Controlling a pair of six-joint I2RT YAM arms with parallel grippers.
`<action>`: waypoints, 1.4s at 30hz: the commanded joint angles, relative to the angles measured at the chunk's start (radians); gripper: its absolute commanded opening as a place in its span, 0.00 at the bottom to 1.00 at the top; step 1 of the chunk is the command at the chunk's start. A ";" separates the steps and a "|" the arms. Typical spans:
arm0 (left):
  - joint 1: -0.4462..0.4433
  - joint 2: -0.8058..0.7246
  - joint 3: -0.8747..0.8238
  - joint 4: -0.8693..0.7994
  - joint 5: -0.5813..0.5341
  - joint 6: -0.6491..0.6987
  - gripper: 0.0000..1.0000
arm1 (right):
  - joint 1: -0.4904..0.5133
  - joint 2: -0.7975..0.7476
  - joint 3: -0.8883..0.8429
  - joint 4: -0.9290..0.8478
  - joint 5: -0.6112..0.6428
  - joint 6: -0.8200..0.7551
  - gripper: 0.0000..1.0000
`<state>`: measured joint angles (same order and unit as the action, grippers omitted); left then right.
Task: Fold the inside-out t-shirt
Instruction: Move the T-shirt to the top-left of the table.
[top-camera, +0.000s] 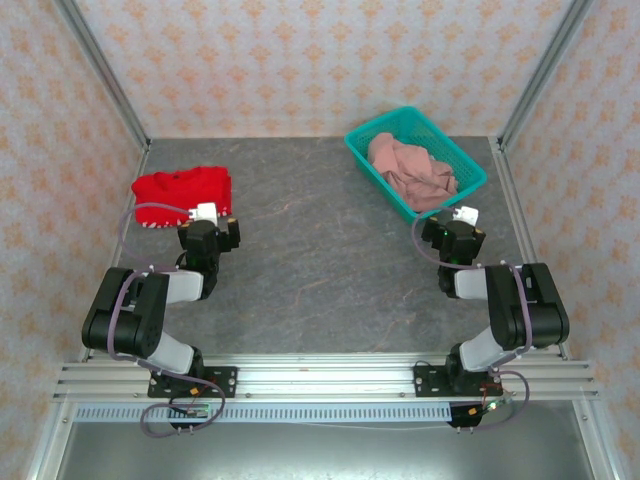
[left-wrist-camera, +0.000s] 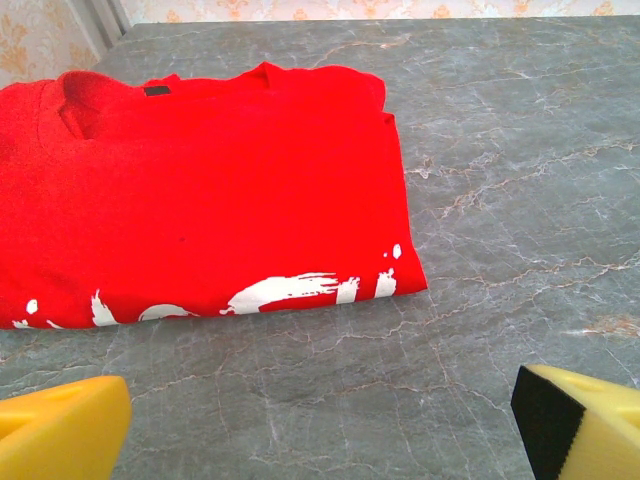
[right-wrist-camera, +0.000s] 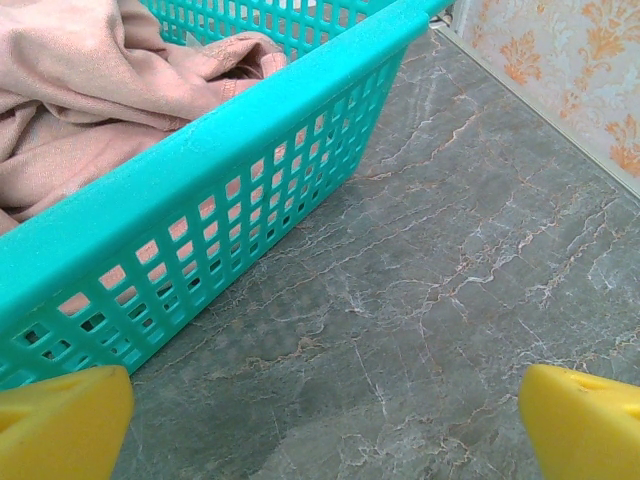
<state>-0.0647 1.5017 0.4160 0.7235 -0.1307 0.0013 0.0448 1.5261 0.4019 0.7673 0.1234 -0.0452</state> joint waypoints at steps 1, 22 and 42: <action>0.005 -0.037 0.015 -0.006 -0.046 -0.006 1.00 | 0.007 -0.102 0.001 -0.040 0.103 0.044 0.99; -0.121 0.400 0.901 -0.963 0.249 -0.397 0.94 | 0.386 -0.249 0.362 -0.583 0.068 0.155 0.97; 0.189 0.643 1.104 -1.078 0.406 -0.515 0.88 | 0.423 0.239 0.884 -0.982 0.153 0.040 0.98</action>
<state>0.1219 2.1311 1.5063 -0.2756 0.2630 -0.4995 0.4725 1.7077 1.2163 -0.0620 0.1745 0.0772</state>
